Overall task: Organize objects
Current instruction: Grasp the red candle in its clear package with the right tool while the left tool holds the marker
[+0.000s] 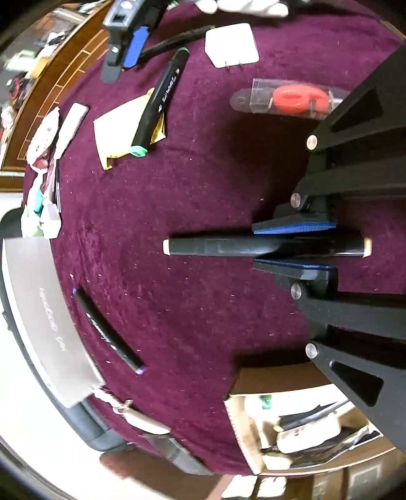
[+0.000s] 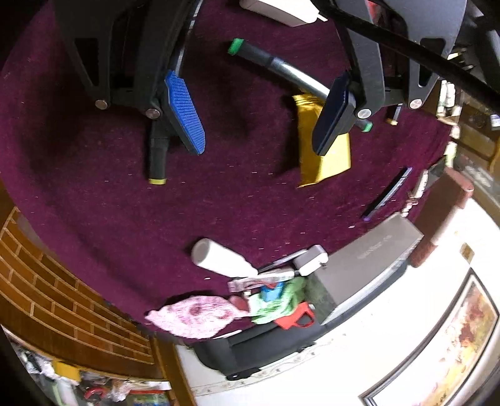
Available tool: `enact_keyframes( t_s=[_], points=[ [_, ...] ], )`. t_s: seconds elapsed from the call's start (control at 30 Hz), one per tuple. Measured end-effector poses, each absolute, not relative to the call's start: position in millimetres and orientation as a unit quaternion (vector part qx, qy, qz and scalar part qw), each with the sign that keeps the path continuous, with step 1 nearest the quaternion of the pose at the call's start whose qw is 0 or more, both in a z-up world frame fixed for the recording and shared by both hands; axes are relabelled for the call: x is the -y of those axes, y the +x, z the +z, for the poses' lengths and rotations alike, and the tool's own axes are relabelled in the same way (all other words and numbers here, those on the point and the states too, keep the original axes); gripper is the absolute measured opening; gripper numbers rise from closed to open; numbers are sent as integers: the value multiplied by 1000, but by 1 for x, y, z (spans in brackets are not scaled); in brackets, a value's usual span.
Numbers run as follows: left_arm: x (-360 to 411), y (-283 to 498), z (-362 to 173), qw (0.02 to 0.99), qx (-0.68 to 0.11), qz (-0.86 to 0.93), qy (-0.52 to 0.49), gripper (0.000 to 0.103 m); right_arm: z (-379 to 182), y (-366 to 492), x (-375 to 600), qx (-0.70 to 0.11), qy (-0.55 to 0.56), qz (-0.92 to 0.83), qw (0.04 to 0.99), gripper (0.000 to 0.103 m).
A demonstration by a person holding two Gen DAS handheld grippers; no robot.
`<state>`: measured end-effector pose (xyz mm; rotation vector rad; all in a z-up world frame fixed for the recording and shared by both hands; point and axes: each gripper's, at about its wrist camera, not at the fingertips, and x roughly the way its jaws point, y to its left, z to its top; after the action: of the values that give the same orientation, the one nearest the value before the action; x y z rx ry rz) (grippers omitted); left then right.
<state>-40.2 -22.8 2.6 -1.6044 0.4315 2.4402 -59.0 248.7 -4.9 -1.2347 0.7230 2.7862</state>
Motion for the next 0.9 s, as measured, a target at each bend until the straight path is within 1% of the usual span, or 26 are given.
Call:
enact_keyframes(
  t_s=[0.07,0.13,0.17,0.2,0.23,0.27,0.3,0.33,0.43,0.53,0.63,0.73,0.8,0.9],
  points=[
    [11,-47,-3,82,-167,831,-524,24,-6,-60,-252,-251,-395,883,-25,71],
    [6,-48,-6,59,-177,849,-495,48,-9,-62,-256,-274,-394,876,-48,71],
    [6,-48,-7,48,-178,858,-480,51,-11,-63,-257,-285,-396,871,-61,71],
    [7,-46,-8,47,-175,864,-469,50,-13,-64,-259,-296,-396,866,-73,71],
    [8,-46,-8,54,-172,865,-468,44,-15,-66,-259,-304,-397,862,-82,71],
    [9,-49,-10,69,-161,863,-473,33,-16,-67,-259,-309,-398,859,-88,71],
    [14,-52,-11,92,-136,859,-486,12,-17,-67,-258,-309,-399,858,-92,71],
    [20,-52,-13,103,-113,857,-492,11,-17,-66,-256,-307,-399,859,-93,71],
    [30,-43,-13,125,-89,866,-476,11,-16,-66,-250,-291,-403,863,-90,71],
    [46,-28,-1,152,-32,873,-463,11,-10,-62,-240,-258,-407,873,-70,71],
    [62,-12,9,176,17,881,-440,11,5,-40,-223,-287,-411,859,-110,71],
    [81,3,16,187,48,888,-417,11,15,-12,-196,-275,-425,852,-134,71],
    [92,7,17,192,64,891,-407,11,12,4,-176,-275,-444,839,-150,71],
    [112,13,11,187,81,897,-393,11,0,15,-150,-255,-470,834,-138,71]
  ],
)
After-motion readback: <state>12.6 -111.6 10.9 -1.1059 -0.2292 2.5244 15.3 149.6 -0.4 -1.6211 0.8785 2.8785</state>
